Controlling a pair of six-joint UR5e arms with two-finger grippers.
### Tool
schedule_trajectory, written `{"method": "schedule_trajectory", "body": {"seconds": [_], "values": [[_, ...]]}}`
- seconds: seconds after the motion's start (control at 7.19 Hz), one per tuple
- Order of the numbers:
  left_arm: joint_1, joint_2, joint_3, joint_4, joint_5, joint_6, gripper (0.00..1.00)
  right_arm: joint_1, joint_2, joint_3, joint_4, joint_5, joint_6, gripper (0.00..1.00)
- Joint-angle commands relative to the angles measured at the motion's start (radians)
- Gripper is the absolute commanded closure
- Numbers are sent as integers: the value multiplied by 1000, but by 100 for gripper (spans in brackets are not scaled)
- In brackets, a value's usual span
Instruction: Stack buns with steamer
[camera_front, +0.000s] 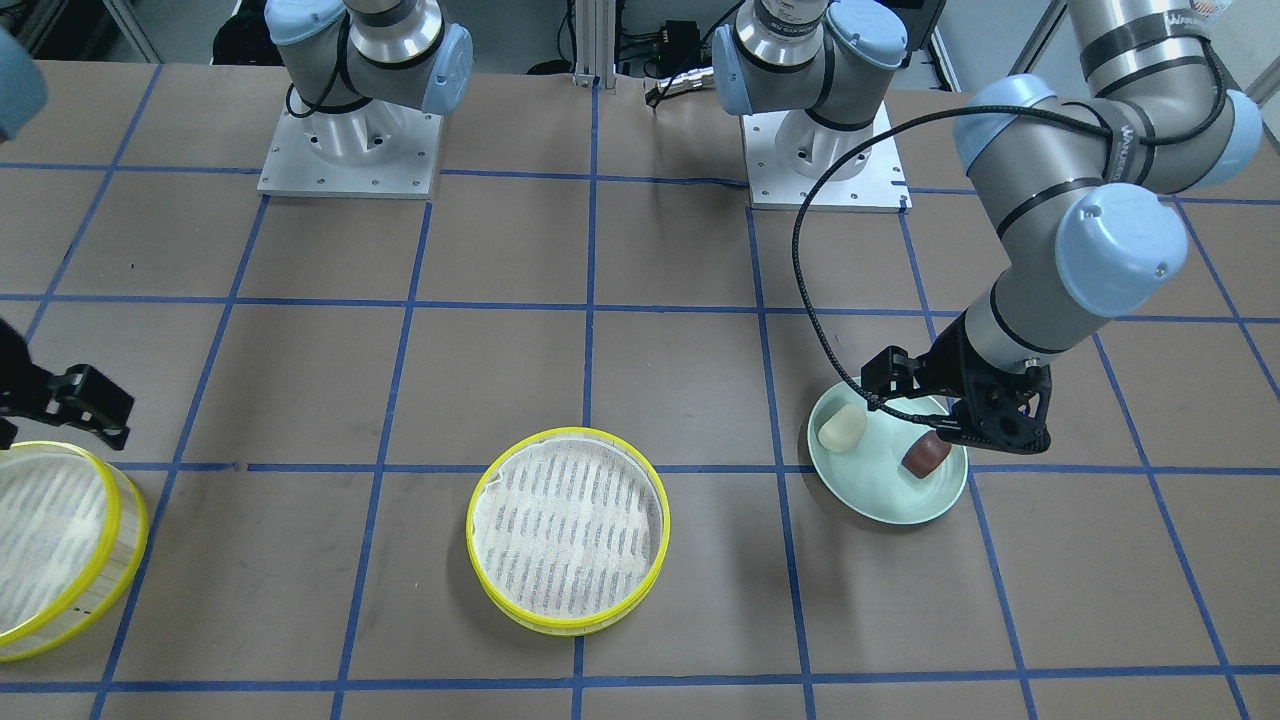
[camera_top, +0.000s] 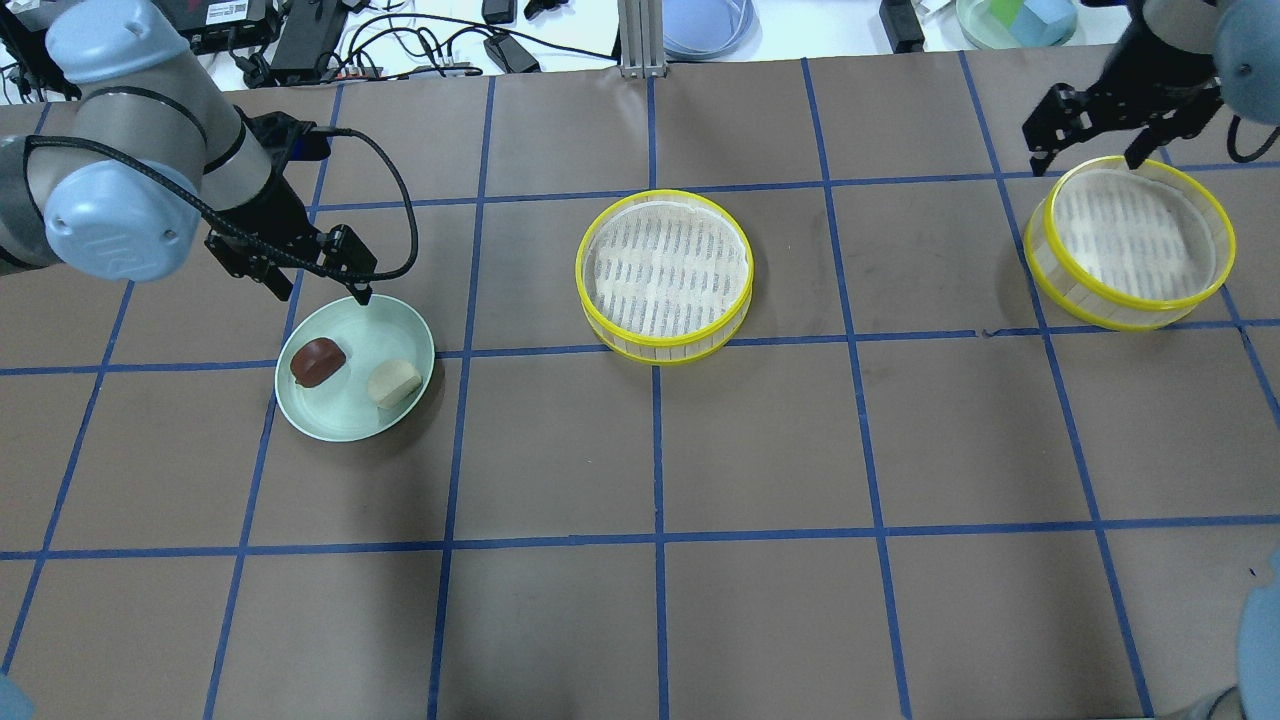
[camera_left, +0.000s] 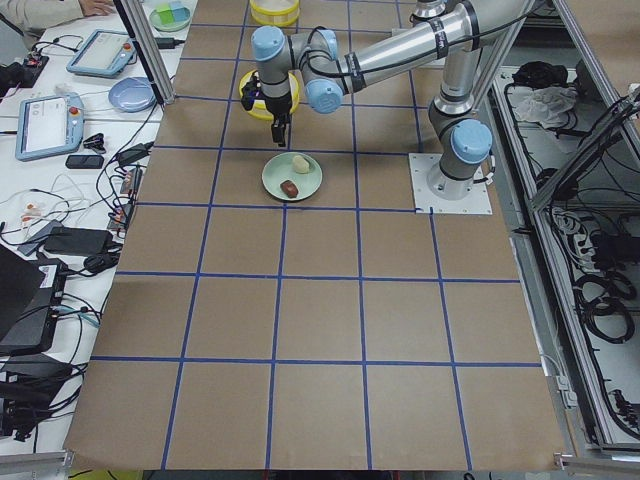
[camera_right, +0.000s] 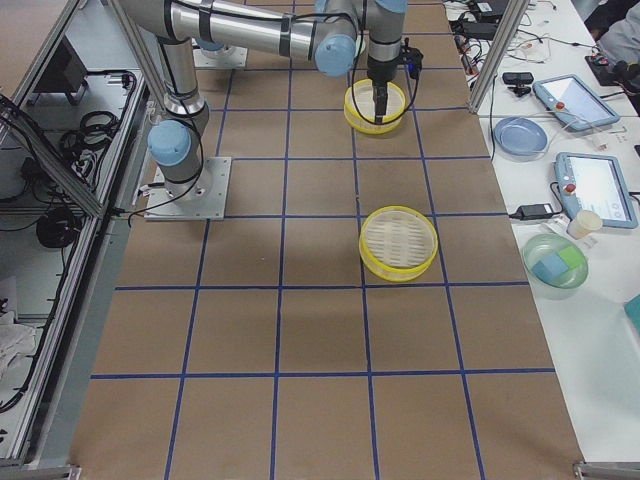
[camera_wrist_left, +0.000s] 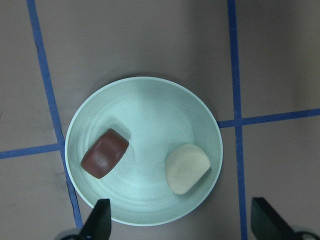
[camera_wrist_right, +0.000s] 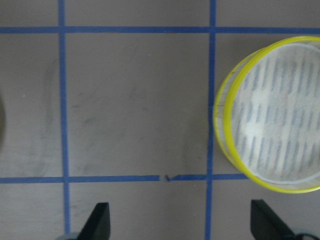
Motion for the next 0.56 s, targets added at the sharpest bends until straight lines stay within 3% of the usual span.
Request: {"method": "schedule_trajectory", "body": {"seconds": [0.0,0.28,0.42], "values": [[4,-69,-26,17,0,71,6,-186,131,-5,-179,19,-239,0],[4,-123,-37,18,-3,82,15,-281,234,-22,-302,54,-326,1],[4,-143,-38,18,-5,85,18,-297,289,-59,-309,69,-387,1]]}}
